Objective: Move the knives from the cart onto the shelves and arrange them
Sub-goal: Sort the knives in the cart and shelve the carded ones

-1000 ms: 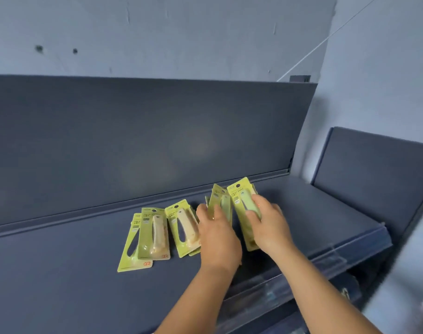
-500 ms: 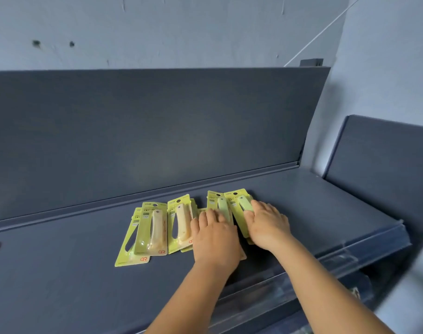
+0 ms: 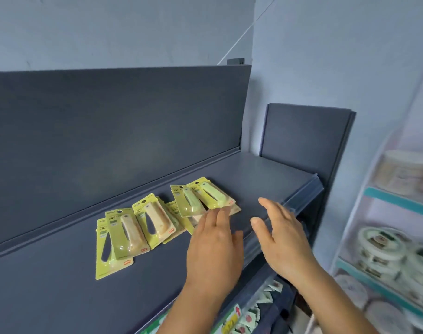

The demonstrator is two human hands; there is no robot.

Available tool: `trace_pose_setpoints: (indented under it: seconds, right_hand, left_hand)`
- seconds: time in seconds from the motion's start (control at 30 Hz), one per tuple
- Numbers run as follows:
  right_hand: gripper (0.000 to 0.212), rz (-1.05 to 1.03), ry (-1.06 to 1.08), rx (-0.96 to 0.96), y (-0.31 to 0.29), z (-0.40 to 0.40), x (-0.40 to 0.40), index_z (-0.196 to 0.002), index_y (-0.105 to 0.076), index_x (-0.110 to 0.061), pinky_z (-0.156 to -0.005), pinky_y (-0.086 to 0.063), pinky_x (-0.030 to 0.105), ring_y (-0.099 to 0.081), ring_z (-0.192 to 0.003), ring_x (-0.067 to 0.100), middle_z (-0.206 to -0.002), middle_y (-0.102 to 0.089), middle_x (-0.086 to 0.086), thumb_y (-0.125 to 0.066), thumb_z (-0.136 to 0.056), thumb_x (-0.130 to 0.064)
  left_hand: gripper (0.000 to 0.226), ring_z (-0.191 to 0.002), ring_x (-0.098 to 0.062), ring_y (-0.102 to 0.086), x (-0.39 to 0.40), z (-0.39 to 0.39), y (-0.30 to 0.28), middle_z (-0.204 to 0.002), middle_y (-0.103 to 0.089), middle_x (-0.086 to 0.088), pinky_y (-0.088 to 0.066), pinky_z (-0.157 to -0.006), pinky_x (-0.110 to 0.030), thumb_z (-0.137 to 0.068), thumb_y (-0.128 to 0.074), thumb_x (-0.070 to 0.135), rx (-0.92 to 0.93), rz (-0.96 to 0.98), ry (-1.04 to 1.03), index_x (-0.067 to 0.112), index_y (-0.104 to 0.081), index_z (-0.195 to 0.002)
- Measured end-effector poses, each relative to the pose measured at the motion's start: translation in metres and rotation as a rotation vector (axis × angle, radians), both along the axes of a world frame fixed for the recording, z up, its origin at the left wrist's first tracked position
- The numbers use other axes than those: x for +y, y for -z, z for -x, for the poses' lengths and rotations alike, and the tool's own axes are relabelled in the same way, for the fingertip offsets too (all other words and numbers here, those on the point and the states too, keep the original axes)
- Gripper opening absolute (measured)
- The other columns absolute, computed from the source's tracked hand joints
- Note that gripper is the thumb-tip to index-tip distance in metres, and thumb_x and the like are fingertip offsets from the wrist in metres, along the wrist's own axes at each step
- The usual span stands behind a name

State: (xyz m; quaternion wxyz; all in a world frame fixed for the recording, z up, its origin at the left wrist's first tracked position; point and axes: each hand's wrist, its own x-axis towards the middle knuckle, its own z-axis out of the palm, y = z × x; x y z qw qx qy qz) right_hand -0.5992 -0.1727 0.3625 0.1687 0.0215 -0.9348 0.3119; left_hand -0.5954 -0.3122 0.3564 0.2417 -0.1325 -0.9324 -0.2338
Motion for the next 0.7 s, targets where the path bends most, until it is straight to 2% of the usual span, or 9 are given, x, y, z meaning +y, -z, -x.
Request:
trace_pose_setpoints:
  seconds: [0.13, 0.23, 0.3, 0.33, 0.4, 0.43, 0.5, 0.57, 0.7]
  right_hand:
    - [0.052, 0.050, 0.155, -0.058, 0.032, -0.060, 0.005, -0.146, -0.033, -0.021, -0.109, -0.023, 0.024, -0.034, -0.136, 0.013, -0.149, -0.038, -0.003, -0.043, -0.098, -0.036]
    - [0.053, 0.083, 0.282, -0.150, 0.058, -0.109, 0.005, -0.146, -0.033, -0.021, -0.109, -0.024, 0.023, -0.034, -0.136, 0.014, -0.149, -0.037, -0.003, -0.040, -0.098, -0.041]
    - [0.062, 0.123, 0.372, -0.214, 0.074, -0.140, 0.004, -0.144, -0.038, -0.019, -0.107, -0.027, 0.025, -0.038, -0.133, 0.016, -0.146, -0.042, 0.000, -0.032, -0.090, -0.050]
    - [0.068, 0.135, 0.424, -0.230, 0.083, -0.156, 0.004, -0.142, -0.041, -0.018, -0.105, -0.029, 0.026, -0.041, -0.131, 0.017, -0.144, -0.045, 0.001, -0.029, -0.084, -0.052]
    - [0.069, 0.124, 0.520, -0.262, 0.103, -0.186, 0.005, -0.138, -0.045, -0.018, -0.101, -0.032, 0.028, -0.046, -0.126, 0.021, -0.137, -0.051, 0.003, -0.028, -0.083, -0.055]
    - [0.063, 0.117, 0.560, -0.290, 0.111, -0.202, 0.005, -0.137, -0.045, -0.018, -0.100, -0.033, 0.029, -0.047, -0.124, 0.021, -0.136, -0.052, 0.004, -0.032, -0.087, -0.054]
    - [0.052, 0.102, 0.635, -0.348, 0.128, -0.231, 0.007, -0.138, -0.043, -0.018, -0.100, -0.033, 0.030, -0.047, -0.125, 0.022, -0.137, -0.051, 0.003, -0.037, -0.095, -0.046]
    - [0.051, 0.111, 0.705, -0.416, 0.141, -0.258, 0.011, -0.144, -0.035, -0.019, -0.106, -0.029, 0.030, -0.040, -0.133, 0.020, -0.146, -0.042, 0.002, -0.038, -0.099, -0.042]
    - [0.055, 0.177, 0.846, -0.511, 0.165, -0.308, 0.023, -0.147, -0.030, -0.021, -0.112, -0.025, 0.033, -0.034, -0.138, 0.019, -0.151, -0.036, 0.000, -0.037, -0.098, -0.044]
  left_hand:
    - [0.043, -0.104, -0.020, -0.062, 0.009, -0.034, 0.024, -0.111, -0.064, 0.000, -0.052, -0.087, -0.029, -0.079, -0.057, 0.030, -0.020, 0.056, 0.186, 0.014, -0.058, -0.119]
    - [0.049, -0.119, -0.019, -0.053, 0.016, -0.064, 0.044, -0.127, -0.056, 0.001, -0.043, -0.098, -0.029, -0.087, -0.049, 0.034, -0.127, 0.134, 0.315, 0.015, -0.050, -0.132]
    - [0.057, -0.122, -0.021, -0.051, 0.020, -0.084, 0.060, -0.131, -0.053, -0.001, -0.041, -0.101, -0.031, -0.086, -0.035, 0.042, -0.205, 0.152, 0.378, 0.015, -0.048, -0.134]
    - [0.058, -0.114, -0.022, -0.057, 0.023, -0.093, 0.068, -0.124, -0.059, -0.003, -0.046, -0.094, -0.031, -0.083, -0.033, 0.044, -0.234, 0.172, 0.415, 0.014, -0.054, -0.128]
    - [0.041, -0.091, -0.022, -0.066, 0.030, -0.112, 0.087, -0.101, -0.067, -0.003, -0.054, -0.075, -0.029, -0.078, -0.045, 0.037, -0.252, 0.193, 0.505, 0.015, -0.061, -0.109]
    - [0.034, -0.090, -0.023, -0.065, 0.033, -0.123, 0.098, -0.101, -0.066, -0.002, -0.053, -0.075, -0.030, -0.078, -0.052, 0.032, -0.281, 0.204, 0.557, 0.016, -0.060, -0.108]
    - [0.041, -0.109, -0.023, -0.057, 0.040, -0.143, 0.111, -0.120, -0.058, -0.002, -0.046, -0.090, -0.034, -0.086, -0.054, 0.030, -0.356, 0.283, 0.654, 0.016, -0.051, -0.125]
    - [0.046, -0.122, -0.019, -0.045, 0.047, -0.159, 0.126, -0.134, -0.047, 0.002, -0.037, -0.101, -0.034, -0.092, -0.046, 0.034, -0.409, 0.346, 0.712, 0.019, -0.039, -0.136]
    - [0.049, -0.124, -0.018, -0.042, 0.071, -0.193, 0.146, -0.137, -0.045, 0.002, -0.033, -0.102, -0.031, -0.094, -0.044, 0.035, -0.504, 0.407, 0.821, 0.020, -0.035, -0.140]
